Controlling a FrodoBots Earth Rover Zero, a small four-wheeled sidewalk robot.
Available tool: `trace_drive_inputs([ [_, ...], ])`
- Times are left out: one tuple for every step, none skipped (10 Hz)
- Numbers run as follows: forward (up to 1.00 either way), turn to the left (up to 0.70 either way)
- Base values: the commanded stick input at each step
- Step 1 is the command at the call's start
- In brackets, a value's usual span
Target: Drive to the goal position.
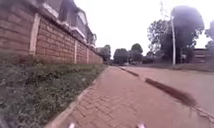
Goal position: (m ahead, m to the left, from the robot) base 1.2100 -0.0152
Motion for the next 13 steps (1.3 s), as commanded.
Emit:
trace_drive_inputs([
  [0.7, 0.0],
  [0.7, 0.0],
  [0.7, 0.0],
  [0.7, 0.0],
  [0.7, 0.0],
  [0.7, 0.0],
  [0.7, -0.14],
  [0.7, -0.3],
  [0.7, -0.35],
  [0.7, -0.35],
  [0.7, -0.25],
  [0.7, -0.09],
  [0.7, 0.0],
])
